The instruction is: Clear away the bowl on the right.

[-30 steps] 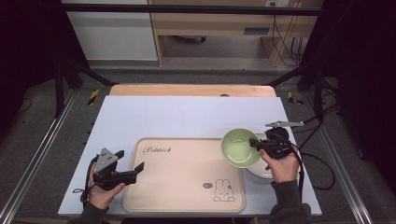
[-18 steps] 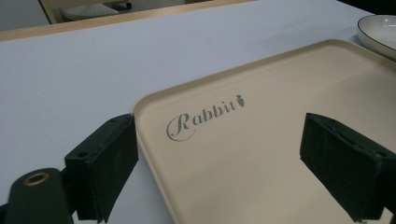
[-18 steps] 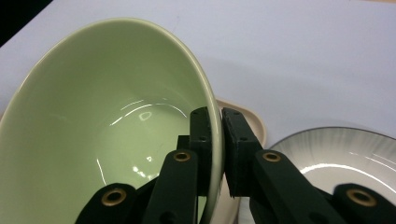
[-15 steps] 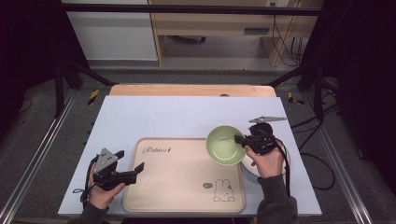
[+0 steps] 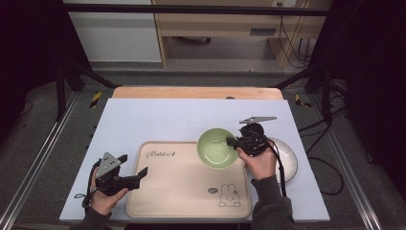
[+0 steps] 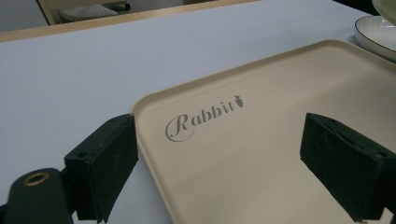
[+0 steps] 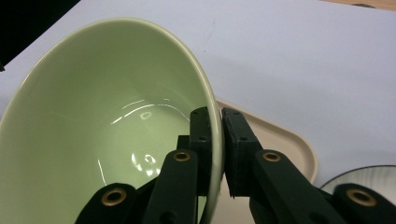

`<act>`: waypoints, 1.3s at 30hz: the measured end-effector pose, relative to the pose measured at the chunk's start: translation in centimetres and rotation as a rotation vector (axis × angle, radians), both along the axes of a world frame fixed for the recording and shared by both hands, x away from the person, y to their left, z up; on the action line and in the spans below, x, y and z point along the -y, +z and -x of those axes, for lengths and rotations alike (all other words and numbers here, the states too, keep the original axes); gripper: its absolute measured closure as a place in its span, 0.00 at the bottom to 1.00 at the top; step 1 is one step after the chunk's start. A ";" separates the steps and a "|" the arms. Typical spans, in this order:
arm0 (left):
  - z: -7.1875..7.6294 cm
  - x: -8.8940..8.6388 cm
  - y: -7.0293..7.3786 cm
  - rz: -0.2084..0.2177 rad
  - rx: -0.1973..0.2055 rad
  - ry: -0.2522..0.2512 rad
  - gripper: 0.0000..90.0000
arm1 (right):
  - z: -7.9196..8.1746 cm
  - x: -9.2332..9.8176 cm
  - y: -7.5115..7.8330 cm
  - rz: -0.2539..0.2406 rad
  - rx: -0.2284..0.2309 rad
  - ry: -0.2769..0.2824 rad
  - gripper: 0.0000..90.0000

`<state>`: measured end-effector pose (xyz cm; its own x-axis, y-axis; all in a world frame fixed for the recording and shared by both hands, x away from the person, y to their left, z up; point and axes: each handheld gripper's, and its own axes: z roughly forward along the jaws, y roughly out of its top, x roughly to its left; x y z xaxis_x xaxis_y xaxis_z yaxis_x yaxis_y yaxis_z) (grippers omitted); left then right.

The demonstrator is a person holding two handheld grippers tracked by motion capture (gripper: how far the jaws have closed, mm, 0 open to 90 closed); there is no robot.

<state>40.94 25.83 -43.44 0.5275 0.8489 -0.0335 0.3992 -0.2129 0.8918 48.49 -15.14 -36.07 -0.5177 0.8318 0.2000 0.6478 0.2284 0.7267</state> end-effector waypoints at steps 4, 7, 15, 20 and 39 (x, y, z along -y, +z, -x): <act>0.0 0.0 0.0 0.000 0.000 -0.003 0.12 | -0.1 -0.8 -0.1 0.000 0.000 0.013 0.93; 0.0 0.0 0.1 0.000 0.003 -0.005 0.12 | -0.1 -1.3 -0.2 -0.004 -0.003 0.023 0.93; 0.1 0.0 0.1 0.001 0.003 -0.005 0.12 | -0.2 -2.6 -0.5 -0.009 -0.009 0.048 0.93; 0.1 0.0 0.1 0.001 0.003 -0.005 0.12 | -0.3 -3.4 -0.8 -0.006 -0.021 0.061 0.93; 0.1 -0.1 0.2 0.001 0.004 -0.009 0.12 | -0.7 -5.8 -2.7 0.020 -0.064 0.099 0.93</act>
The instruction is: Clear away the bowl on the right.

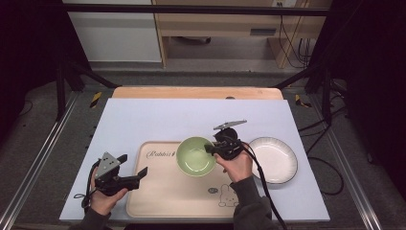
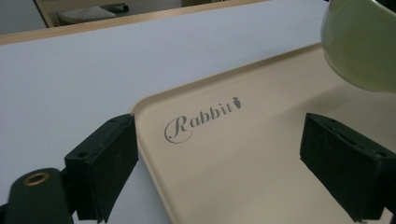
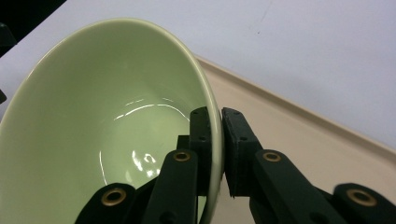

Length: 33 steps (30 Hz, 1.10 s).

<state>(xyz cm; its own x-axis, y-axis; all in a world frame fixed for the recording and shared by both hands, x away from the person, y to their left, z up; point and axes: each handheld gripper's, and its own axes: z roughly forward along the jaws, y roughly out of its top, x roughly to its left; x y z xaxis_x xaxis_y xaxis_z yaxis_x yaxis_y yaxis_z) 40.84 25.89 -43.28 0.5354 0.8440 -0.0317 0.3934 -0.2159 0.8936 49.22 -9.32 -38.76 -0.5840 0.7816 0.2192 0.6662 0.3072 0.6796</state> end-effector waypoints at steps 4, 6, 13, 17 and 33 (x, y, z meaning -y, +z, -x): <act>0.0 0.0 0.0 -0.001 0.002 0.001 0.12 | -0.1 -0.4 -0.5 -0.002 -0.018 0.000 0.93; 0.0 0.0 0.0 0.000 0.000 0.001 0.12 | -0.2 -0.6 -0.9 0.007 -0.020 0.009 0.93; 0.0 0.0 0.0 0.000 -0.001 0.000 0.12 | -0.3 -1.3 -1.7 0.020 -0.043 0.010 0.93; 0.0 0.0 0.0 -0.001 0.000 0.000 0.12 | -0.5 -1.7 -2.2 0.028 -0.055 0.011 0.93; 0.0 0.0 0.0 -0.001 -0.001 -0.003 0.13 | -1.1 -2.3 -3.9 0.054 -0.093 -0.006 0.93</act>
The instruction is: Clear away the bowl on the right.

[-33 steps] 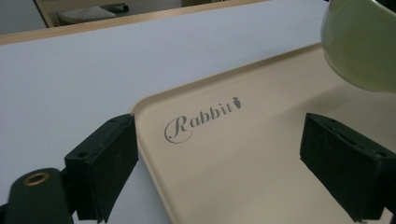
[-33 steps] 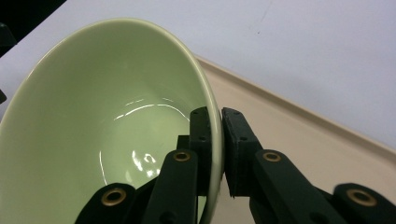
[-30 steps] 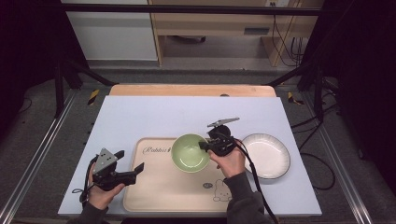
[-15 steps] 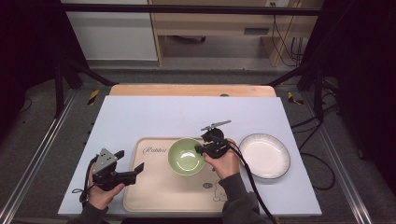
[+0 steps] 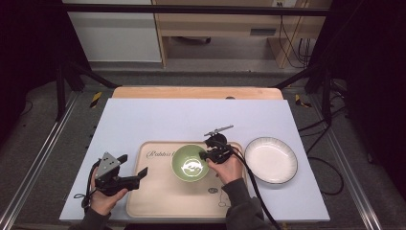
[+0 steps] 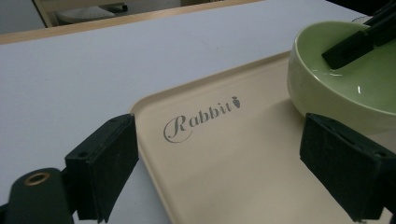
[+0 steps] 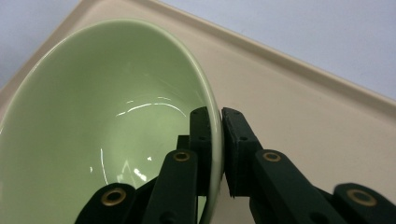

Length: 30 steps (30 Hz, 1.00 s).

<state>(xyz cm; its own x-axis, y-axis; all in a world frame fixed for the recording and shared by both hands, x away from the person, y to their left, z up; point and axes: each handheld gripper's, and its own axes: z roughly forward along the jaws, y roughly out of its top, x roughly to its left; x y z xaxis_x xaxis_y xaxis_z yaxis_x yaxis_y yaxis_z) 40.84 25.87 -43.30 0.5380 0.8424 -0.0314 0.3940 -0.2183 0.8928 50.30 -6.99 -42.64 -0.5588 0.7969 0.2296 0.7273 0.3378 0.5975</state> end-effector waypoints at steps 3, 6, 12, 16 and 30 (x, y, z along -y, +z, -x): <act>0.0 0.0 0.0 0.001 0.001 0.001 0.13 | -0.2 -0.1 -0.4 0.012 -0.005 0.001 0.93; 0.0 0.0 0.0 0.001 -0.001 0.000 0.13 | -0.3 -0.1 -0.5 0.009 -0.012 0.001 0.93; 0.0 0.0 0.0 0.000 0.000 -0.001 0.13 | -0.3 -0.3 -0.7 0.014 -0.011 0.004 0.93; 0.0 0.0 0.0 0.001 -0.001 0.000 0.13 | -0.5 -0.3 -0.9 0.023 -0.017 -0.001 0.93; 0.0 0.0 0.0 -0.001 -0.002 -0.002 0.13 | -0.8 -0.3 -1.2 0.021 -0.028 0.001 0.93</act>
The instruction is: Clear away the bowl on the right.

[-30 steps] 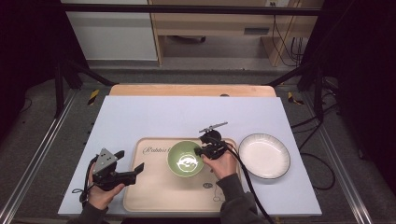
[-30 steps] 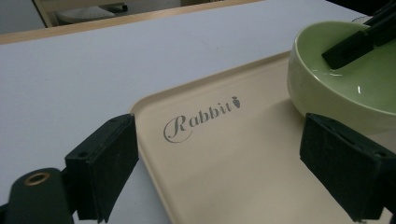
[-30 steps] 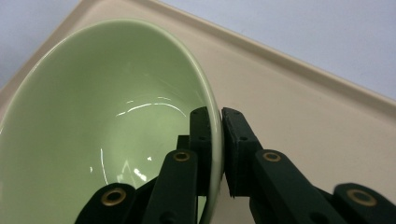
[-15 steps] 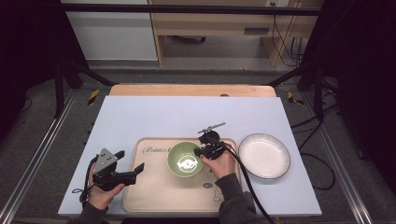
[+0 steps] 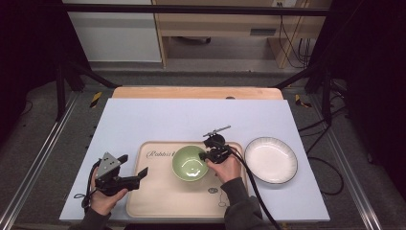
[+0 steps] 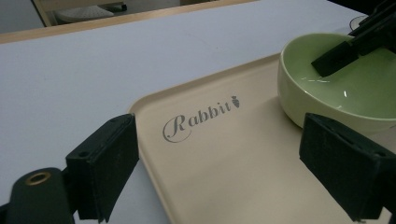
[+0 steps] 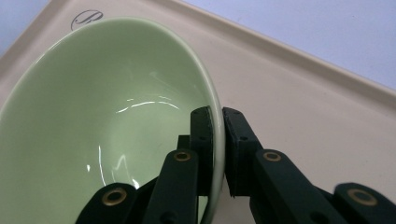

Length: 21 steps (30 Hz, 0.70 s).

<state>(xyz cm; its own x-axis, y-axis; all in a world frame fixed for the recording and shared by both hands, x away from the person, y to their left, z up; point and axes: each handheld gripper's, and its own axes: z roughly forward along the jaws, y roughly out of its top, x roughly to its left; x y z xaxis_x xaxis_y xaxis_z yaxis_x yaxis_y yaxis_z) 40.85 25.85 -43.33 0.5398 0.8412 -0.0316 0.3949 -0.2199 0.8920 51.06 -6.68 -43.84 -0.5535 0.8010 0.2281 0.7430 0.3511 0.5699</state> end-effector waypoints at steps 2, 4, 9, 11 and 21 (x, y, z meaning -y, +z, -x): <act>0.0 0.0 0.0 0.000 -0.002 0.000 0.13 | 0.0 -0.1 0.0 0.002 -0.015 -0.014 0.93; 0.0 0.0 0.0 0.000 -0.002 0.000 0.13 | -0.2 0.0 -0.2 0.001 -0.004 0.002 0.93; 0.0 0.0 -0.1 0.002 -0.002 0.002 0.13 | -0.4 0.2 -0.3 0.006 -0.004 0.011 0.93; 0.0 0.0 -0.1 0.001 -0.001 0.001 0.13 | -0.4 0.2 -0.4 0.005 -0.008 0.011 0.93; 0.0 0.0 -0.1 0.000 -0.003 -0.001 0.13 | -0.5 0.2 -0.4 0.019 0.007 0.021 0.92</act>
<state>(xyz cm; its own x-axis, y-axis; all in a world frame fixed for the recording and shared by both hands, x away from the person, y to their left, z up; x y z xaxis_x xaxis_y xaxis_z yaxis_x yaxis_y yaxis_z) 40.88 25.84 -43.38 0.5403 0.8408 -0.0335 0.3978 -0.2202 0.8907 51.51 -6.91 -44.29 -0.5719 0.7932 0.2091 0.7312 0.3774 0.5683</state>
